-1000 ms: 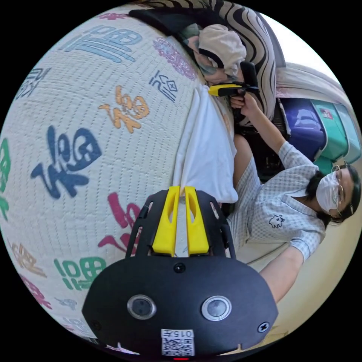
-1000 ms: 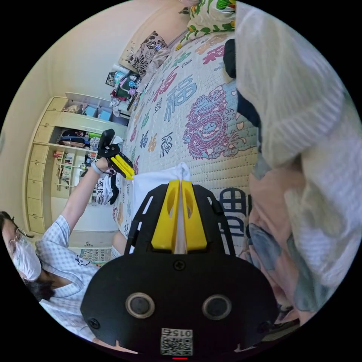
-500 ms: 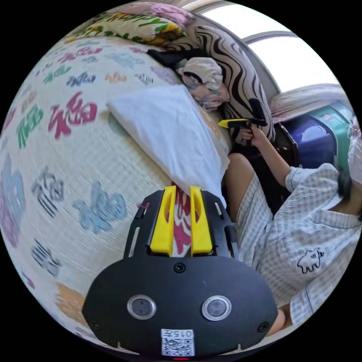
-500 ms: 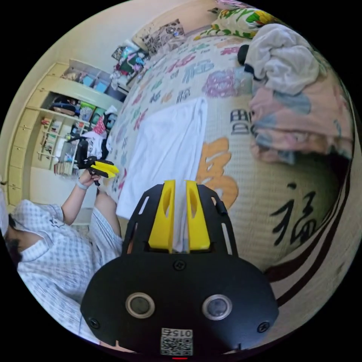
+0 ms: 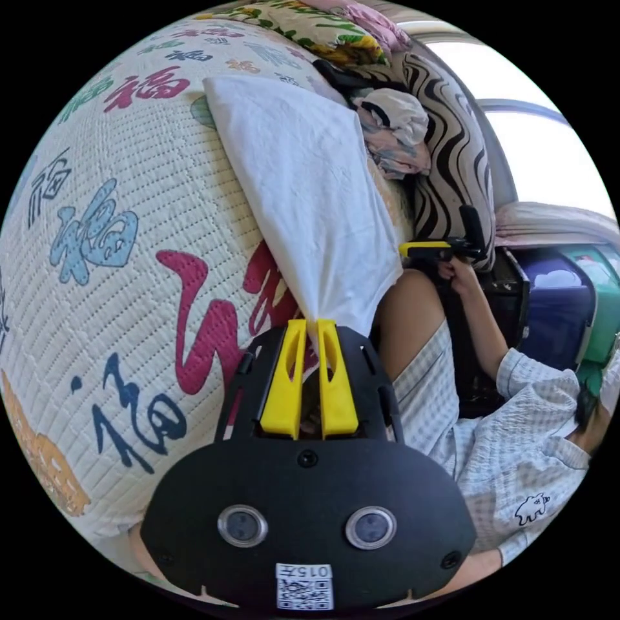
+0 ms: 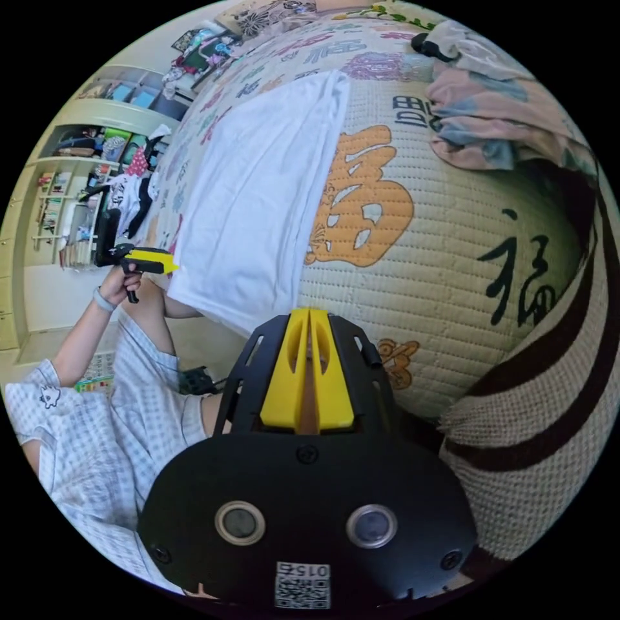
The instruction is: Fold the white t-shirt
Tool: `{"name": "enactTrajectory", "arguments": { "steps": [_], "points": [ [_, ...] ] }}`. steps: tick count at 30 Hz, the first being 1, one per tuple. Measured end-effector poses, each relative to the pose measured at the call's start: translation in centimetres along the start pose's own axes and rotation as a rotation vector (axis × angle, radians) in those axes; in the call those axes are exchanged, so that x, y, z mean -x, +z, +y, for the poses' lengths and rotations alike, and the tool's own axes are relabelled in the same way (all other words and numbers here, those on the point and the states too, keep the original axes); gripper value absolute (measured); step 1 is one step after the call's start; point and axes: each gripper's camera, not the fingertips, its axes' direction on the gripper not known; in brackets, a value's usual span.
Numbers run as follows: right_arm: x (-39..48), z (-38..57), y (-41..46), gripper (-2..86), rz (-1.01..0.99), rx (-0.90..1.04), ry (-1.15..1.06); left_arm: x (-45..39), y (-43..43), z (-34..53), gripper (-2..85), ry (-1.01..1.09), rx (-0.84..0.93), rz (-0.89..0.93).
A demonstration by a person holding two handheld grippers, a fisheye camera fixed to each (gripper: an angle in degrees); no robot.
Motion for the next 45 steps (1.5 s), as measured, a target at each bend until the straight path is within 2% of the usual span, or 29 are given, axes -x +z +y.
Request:
{"name": "enactTrajectory", "arguments": {
  "steps": [4,9,12,15,18,20,22,24,28,35,40,43,45],
  "points": [
    [-0.3,1.6,-1.5,1.6,-0.086,-0.09,-0.02,-1.5,-1.4,0.9,0.3,0.013,0.067,-0.038],
    [1.2,1.1,-1.7,6.4,-0.119,-0.084,-0.072,-5.6,-9.6,2.1,1.4,0.142,-0.158,0.003],
    [1.7,-0.2,0.3,2.3,-0.076,0.006,-0.067,-6.0,-13.6,1.7,3.8,0.177,-0.286,-0.003],
    [1.5,-0.4,0.7,-0.2,-0.06,0.045,-0.075,-4.1,-15.2,0.8,5.0,0.144,-0.332,0.011],
    [0.5,0.3,-0.4,-0.3,-0.055,0.069,-0.063,-1.0,-15.1,-0.7,5.7,0.091,-0.341,-0.001],
    [-0.4,0.7,-1.5,0.3,-0.121,0.042,-0.061,1.3,-14.5,-1.9,6.7,0.053,-0.327,-0.024],
    [-1.4,0.8,-4.2,3.5,-0.263,-0.102,-0.063,4.1,-13.5,-3.1,8.1,0.003,-0.3,-0.031],
    [-1.5,0.0,-6.2,7.1,-0.304,-0.228,-0.093,7.6,-12.2,-4.5,9.0,-0.057,-0.287,0.007],
    [-2.0,-5.1,-8.1,11.5,-0.259,-0.364,-0.129,11.3,-10.8,-5.9,9.9,-0.094,-0.341,0.085],
    [-5.5,-14.1,-6.9,13.8,-0.228,-0.361,-0.069,15.3,-9.1,-7.8,10.3,-0.037,-0.415,0.131],
    [-7.2,-17.2,-5.8,8.5,-0.192,-0.261,-0.064,16.5,-7.7,-8.7,8.2,0.056,-0.439,0.237],
    [-8.4,-16.9,-5.6,4.4,-0.371,-0.248,-0.084,17.5,-7.1,-9.1,3.3,0.058,-0.402,0.348],
    [-8.1,-17.0,-5.2,3.1,-0.4,-0.23,-0.106,17.6,-7.1,-9.0,1.6,0.068,-0.4,0.371]
  ]
}}
